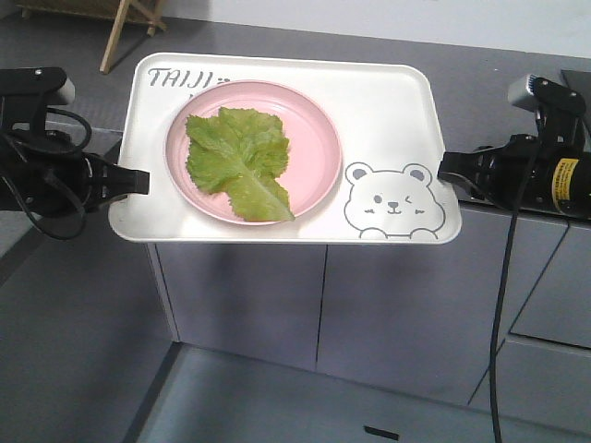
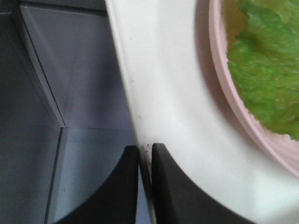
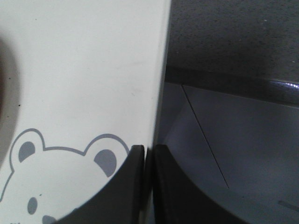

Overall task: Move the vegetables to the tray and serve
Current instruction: 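Hold the tray level with both grippers while the base drives away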

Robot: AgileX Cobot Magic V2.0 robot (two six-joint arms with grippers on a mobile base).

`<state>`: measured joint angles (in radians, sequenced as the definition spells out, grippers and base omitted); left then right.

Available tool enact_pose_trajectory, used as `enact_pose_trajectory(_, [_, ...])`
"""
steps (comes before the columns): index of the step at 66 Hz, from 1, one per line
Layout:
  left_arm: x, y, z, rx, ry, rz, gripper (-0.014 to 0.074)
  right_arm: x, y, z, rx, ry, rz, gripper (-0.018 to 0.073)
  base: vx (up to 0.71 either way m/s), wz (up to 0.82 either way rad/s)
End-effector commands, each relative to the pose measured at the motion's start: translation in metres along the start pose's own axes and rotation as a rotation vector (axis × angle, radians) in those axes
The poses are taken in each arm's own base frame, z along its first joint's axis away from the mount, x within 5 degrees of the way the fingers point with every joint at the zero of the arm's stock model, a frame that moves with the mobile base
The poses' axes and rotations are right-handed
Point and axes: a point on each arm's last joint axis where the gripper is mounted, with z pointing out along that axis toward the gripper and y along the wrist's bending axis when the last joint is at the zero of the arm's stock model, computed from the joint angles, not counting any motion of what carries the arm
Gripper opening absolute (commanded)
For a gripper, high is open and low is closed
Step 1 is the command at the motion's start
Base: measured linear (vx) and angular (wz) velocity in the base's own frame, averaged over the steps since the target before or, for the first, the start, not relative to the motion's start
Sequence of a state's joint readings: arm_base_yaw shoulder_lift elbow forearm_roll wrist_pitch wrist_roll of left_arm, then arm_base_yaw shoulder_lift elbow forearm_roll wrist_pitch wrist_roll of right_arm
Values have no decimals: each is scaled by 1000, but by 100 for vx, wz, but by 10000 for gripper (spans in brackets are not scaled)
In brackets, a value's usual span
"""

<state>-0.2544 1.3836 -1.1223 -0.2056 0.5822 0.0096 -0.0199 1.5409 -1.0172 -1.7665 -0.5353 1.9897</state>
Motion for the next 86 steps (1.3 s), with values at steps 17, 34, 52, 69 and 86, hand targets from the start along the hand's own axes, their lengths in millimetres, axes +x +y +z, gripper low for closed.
enact_pose_trajectory(17, [-18,-18,-19,90,-154,-41,-6,-8,36,-13,-205,13,-55,-3,-5,-25])
enact_pose_trajectory(34, [-18,-18,-19,90,-154,-41,-6,-8,36,-13,-205,13,-55,-3,-5,-20])
enact_pose_trajectory(52, [-18,-18,-19,90,-154,-41,-6,-8,36,-13,-205,13,-55,-3,-1,-10])
enact_pose_trajectory(69, [-18,-18,-19,90,-154,-41,-6,-8,36,-13,-205,13,-55,-3,2,-1])
enact_pose_trajectory(86, [-18,-18,-19,90,-154,-41,-6,-8,36,-13,-205,13,-55,-3,5,-4])
